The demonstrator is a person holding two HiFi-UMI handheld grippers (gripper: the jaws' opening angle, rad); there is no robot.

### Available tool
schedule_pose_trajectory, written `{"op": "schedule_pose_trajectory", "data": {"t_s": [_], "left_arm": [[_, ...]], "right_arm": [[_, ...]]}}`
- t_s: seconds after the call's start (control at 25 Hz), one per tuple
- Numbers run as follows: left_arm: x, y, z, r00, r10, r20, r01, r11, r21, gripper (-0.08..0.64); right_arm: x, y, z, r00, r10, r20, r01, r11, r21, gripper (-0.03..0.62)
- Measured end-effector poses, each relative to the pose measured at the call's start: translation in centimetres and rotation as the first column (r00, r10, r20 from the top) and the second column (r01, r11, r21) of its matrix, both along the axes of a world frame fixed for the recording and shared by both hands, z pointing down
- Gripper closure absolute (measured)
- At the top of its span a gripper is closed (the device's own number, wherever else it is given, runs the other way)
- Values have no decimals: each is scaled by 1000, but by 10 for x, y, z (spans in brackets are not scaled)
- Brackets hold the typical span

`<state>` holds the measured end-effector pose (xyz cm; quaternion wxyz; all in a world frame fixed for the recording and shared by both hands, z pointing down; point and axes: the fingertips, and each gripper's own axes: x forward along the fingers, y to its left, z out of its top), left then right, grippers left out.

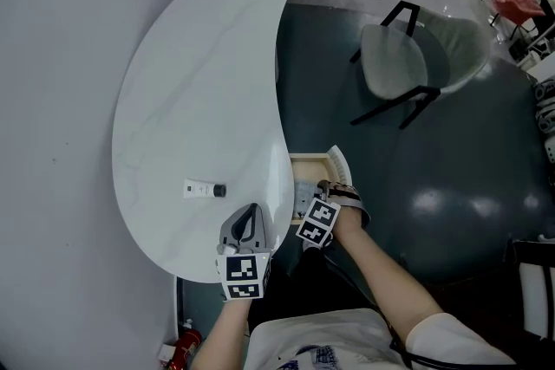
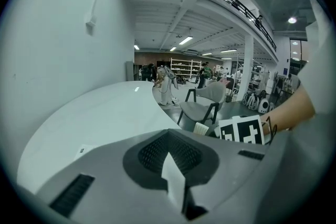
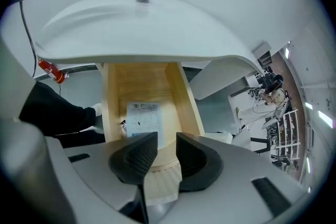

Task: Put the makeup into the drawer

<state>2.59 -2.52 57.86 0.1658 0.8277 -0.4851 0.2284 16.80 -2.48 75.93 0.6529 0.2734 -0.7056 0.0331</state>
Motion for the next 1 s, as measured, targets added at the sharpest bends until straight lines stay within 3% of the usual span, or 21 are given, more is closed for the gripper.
{"op": "schedule_pose_trajectory", "data": {"t_s": [0.24,0.44,0.72,1.0], "left_arm": [[-20,-1,-22,999,36,-9,-36,999,32,518],[-46,2,-49,998,61,-16,-60,996,60,518],[-87,2,-84,996,91,-20,-88,990,114,518],[-124,7,-114,996,92,-19,-88,983,161,518]], "right_arm": [[-10,-1,-38,995,88,38,-89,995,48,483],[-23,1,-86,977,188,105,-198,975,102,483],[-61,-4,-163,903,312,297,-369,915,160,483],[-105,-2,-229,836,318,448,-448,867,219,483]]}}
